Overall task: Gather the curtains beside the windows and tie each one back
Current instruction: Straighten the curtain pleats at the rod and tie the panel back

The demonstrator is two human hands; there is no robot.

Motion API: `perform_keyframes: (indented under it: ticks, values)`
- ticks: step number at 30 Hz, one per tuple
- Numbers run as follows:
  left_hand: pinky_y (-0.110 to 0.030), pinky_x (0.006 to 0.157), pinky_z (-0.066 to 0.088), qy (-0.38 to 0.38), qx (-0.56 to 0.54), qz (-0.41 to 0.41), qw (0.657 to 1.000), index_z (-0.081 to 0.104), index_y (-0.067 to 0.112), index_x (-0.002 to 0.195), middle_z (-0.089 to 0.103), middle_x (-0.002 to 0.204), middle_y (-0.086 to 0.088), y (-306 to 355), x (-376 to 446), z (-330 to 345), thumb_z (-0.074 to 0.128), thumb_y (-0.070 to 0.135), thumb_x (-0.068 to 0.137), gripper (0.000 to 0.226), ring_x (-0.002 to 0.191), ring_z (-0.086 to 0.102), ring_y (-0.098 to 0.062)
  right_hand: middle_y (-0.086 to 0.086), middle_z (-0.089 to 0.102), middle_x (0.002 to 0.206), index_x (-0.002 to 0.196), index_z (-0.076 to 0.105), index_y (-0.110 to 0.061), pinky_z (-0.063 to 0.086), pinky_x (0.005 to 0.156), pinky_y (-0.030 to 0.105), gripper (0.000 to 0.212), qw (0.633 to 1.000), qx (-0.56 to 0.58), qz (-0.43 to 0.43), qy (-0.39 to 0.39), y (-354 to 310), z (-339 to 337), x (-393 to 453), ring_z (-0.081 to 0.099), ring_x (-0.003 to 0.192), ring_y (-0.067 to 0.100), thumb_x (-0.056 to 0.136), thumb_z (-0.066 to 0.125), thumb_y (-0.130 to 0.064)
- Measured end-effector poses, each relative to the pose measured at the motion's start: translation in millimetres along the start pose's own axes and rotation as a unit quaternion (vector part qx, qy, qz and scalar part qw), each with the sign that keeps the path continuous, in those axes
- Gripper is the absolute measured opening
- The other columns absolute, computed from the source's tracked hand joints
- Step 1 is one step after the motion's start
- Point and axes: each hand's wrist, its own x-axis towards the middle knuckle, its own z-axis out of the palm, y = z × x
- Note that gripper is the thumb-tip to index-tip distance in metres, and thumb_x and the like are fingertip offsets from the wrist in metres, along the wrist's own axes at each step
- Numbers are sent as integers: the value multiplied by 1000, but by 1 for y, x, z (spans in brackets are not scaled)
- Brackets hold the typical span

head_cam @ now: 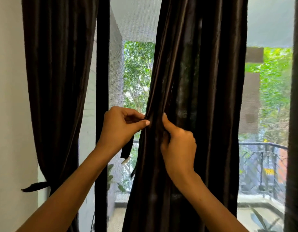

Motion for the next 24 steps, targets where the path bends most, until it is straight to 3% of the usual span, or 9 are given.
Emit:
perform_keyframes:
  ticks: [1, 3, 7, 10, 13, 16, 18, 21, 24]
  values:
    - [-28, 72, 58, 2, 8, 6, 1000, 74, 12, 80, 73, 74, -4, 2, -1, 1, 81, 13, 70, 12, 70, 71, -12, 9, 66, 72, 140, 44, -32, 37, 45, 25, 68, 999, -10, -14, -34, -3, -3, -4, 57, 59, 24, 84, 54, 6]
    - [-28, 73, 58, 6, 22, 14, 1000, 74, 15, 79, 73, 73, -1, 7, -5, 4, 81, 15, 72, 9, 70, 71, -9, 12, 65, 73, 143, 40, -30, 24, 45, 26, 73, 997, 1, -32, -71, -8, -5, -13, 58, 62, 30, 82, 49, 10]
    - [-27, 73, 58, 7, 29, 32, 999, 74, 21, 74, 72, 71, 6, 13, -9, 7, 79, 18, 74, 6, 68, 69, -5, 11, 73, 88, 132, 56, -11, 32, 38, 26, 78, 996, -15, -79, -47, -12, -3, -16, 63, 52, 31, 59, 55, 15]
    - [-25, 74, 57, 8, 31, 32, 999, 76, 17, 78, 73, 72, 4, 14, -8, 8, 80, 21, 72, 8, 69, 69, -5, 10, 59, 131, 134, 54, -9, 51, 51, 30, 72, 993, -4, -90, -69, -14, -3, -15, 70, 81, 31, 65, 58, 12]
    - [-22, 69, 56, 25, 54, 39, 997, 75, 16, 78, 72, 70, 4, 12, -6, 9, 81, 21, 71, 11, 65, 68, -4, 2, 41, 148, 138, 50, -17, 49, 69, 27, 55, 991, 34, -96, -89, -8, -2, -14, 63, 108, 25, 82, 47, -13]
    - [-27, 69, 58, 29, 51, 24, 998, 72, 21, 75, 71, 71, 2, 8, -4, 5, 80, 15, 73, 10, 65, 70, -9, 4, 15, 159, 136, 52, -22, 30, 111, 41, 48, 994, 86, -36, -52, 4, 1, -3, 20, 145, 23, 91, 46, -35]
    - [-31, 70, 59, 22, 19, -15, 999, 72, 16, 78, 72, 74, -7, 8, -1, 1, 80, 11, 72, 11, 69, 71, -17, 11, -3, 160, 146, 34, -21, 17, 113, 52, 64, 997, 52, 58, 20, 15, 3, 6, 4, 146, 32, 91, 52, -48]
    - [-18, 65, 56, 3, -42, -74, 996, 71, 9, 81, 71, 78, -11, 10, 0, -5, 78, 6, 72, 12, 69, 71, -13, 14, -8, 159, 152, -2, -14, 10, 115, 51, 110, 974, 120, 190, 24, 25, -1, 17, -1, 147, 30, 75, 58, -65]
    - [-11, 66, 52, -22, -84, -116, 990, 71, 5, 87, 71, 81, -6, 10, 2, -5, 77, 5, 71, 16, 70, 69, -6, 8, 26, 155, 152, 0, -20, 26, 116, 40, 117, 921, 300, 246, -28, 32, 2, 23, 28, 141, 18, 66, 67, -62]
